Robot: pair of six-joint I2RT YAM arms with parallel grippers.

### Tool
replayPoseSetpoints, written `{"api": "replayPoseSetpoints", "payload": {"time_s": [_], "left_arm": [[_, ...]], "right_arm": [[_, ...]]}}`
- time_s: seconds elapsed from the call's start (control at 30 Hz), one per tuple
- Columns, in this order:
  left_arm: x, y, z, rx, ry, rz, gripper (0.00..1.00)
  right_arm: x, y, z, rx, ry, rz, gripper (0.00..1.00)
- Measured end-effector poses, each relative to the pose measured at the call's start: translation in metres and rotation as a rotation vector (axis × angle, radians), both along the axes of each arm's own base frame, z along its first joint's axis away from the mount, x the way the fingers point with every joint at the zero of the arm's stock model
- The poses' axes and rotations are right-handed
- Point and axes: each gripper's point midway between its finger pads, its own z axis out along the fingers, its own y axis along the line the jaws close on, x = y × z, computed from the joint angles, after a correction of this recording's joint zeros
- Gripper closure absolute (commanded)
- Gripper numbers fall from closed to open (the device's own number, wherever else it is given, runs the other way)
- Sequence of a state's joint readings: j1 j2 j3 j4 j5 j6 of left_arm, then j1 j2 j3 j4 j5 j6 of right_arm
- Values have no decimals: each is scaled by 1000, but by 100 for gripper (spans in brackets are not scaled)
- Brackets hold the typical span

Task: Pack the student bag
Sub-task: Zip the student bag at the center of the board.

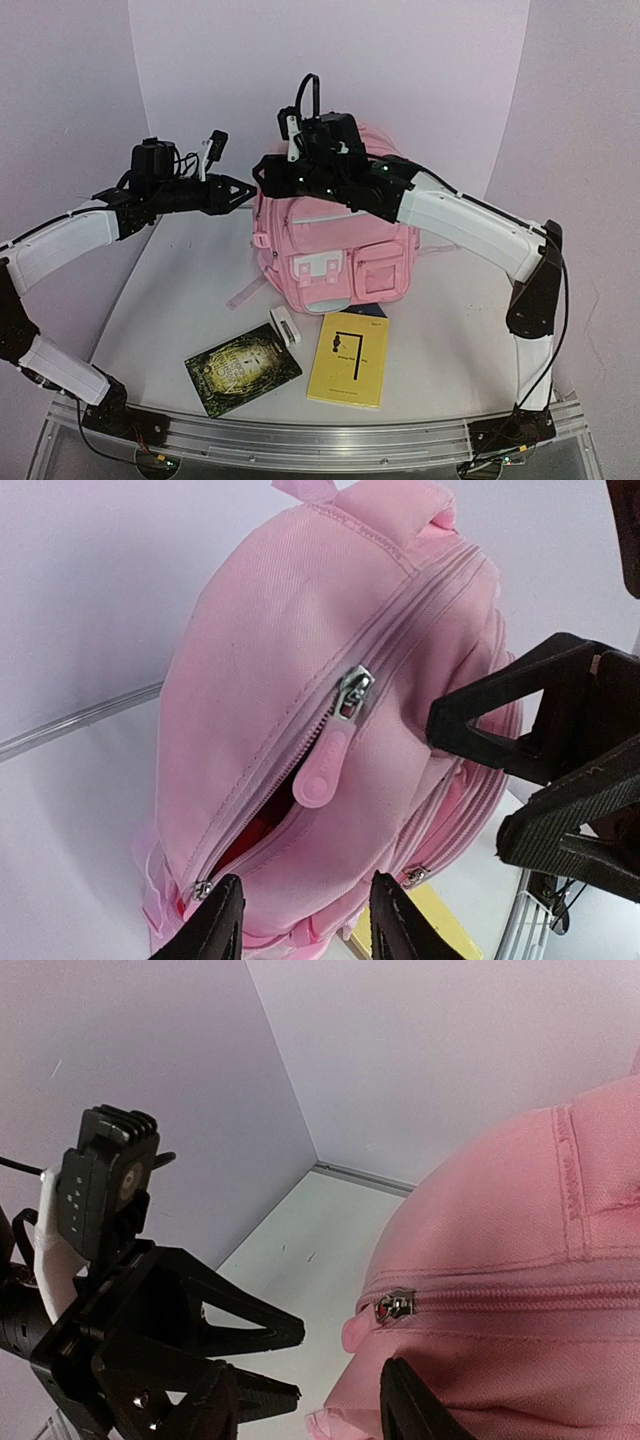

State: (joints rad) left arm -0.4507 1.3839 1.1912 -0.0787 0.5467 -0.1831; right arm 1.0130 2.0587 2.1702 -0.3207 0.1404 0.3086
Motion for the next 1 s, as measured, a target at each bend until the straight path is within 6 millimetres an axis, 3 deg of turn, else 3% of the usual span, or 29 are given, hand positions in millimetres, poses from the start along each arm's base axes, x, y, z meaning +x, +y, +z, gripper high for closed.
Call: {"api": "replayPoseSetpoints", "payload": {"time_s": [0.13,0.37,0.53,0.77,0.9,1.0], "left_arm": [[-4,2,9,-11,-16,1,47],[-8,-4,30,-86,36,-27,42],[0,-14,39,-175,157,-37,39],[12,-23,17,-241,355,-15,37],[13,-27,23,-296,390,-30,36],[13,-29,32,-334,392,-40,36]], "right_arm": [[-12,-19,9,-7,9,-10,35],[-16,-76,36,-3,-23,-145,33],[2,-129,36,10,-4,-264,29],[34,-198,22,7,25,-413,15],[45,-220,15,8,34,-432,10],[52,-225,12,19,40,-407,9]]}}
